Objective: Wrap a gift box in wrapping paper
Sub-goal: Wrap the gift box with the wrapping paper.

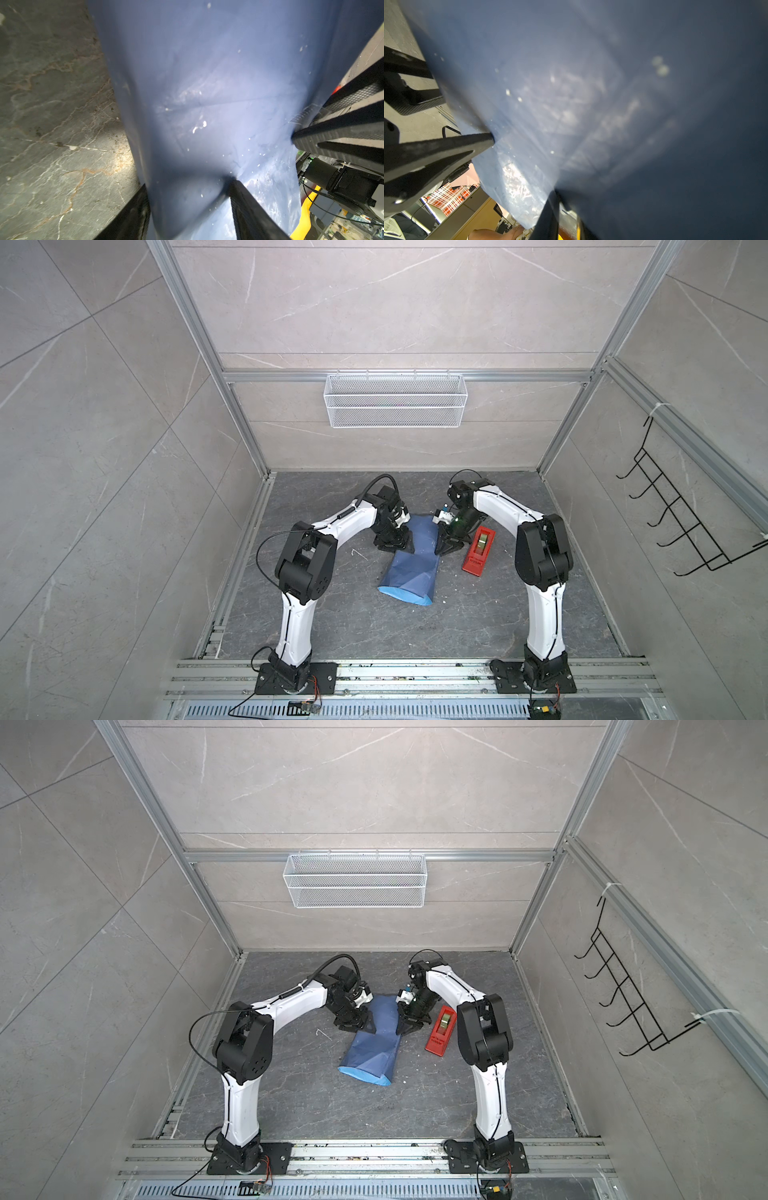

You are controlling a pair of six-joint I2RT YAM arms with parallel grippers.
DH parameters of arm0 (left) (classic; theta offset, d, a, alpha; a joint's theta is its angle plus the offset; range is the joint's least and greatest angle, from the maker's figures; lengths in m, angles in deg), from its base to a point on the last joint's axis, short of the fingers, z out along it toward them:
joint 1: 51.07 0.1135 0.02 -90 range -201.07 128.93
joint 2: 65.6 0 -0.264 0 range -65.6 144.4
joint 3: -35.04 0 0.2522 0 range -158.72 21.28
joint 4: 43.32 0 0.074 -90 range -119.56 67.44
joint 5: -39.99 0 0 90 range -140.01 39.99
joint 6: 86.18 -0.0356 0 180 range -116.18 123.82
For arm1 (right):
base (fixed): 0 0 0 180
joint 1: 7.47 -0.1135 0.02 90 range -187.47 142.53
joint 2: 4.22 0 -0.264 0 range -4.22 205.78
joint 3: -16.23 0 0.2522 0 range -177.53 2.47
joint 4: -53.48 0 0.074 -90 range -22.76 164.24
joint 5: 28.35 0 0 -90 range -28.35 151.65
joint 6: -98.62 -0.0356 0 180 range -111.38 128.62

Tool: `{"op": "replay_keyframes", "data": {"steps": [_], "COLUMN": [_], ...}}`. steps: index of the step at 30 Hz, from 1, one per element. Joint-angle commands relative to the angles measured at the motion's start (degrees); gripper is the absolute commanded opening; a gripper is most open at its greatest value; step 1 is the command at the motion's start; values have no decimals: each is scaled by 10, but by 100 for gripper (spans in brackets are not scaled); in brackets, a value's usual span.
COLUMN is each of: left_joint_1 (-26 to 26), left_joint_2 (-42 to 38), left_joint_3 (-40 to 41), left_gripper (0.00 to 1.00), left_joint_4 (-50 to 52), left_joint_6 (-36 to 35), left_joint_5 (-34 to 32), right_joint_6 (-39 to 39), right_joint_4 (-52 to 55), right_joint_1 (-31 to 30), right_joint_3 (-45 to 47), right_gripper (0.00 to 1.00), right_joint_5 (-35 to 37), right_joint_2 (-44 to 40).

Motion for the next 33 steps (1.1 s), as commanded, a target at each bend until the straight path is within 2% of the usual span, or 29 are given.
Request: {"op": "replay_keyframes", "data": {"steps": [1,10,14,20,25,33], "left_joint_1": [-22,-22,-22,-22,-23,-22], "left_joint_2": [32,28,34,27,27,30], "left_joint_3": [21,22,26,29,22,22], "left_gripper": [62,62,62,62,62,62], "left_joint_4": [14,14,11,9,15,13], "left_joint_6": [-5,-6,-4,-6,-6,-4], "left_joint_5": [-52,-53,-48,-51,-53,-49], "right_joint_6": [-4,2,12,-5,-18,-42], "right_joint_4": [-26,-23,-9,-51,-79,-112], "right_joint_1": [1,5,5,5,4,3], "right_joint_3": [0,-8,-16,19,44,65], "right_gripper": [21,20,31,43,44,45], "right_joint_5": [42,28,40,42,22,37], "right_joint_2": [27,18,12,-46,-54,-67]}}
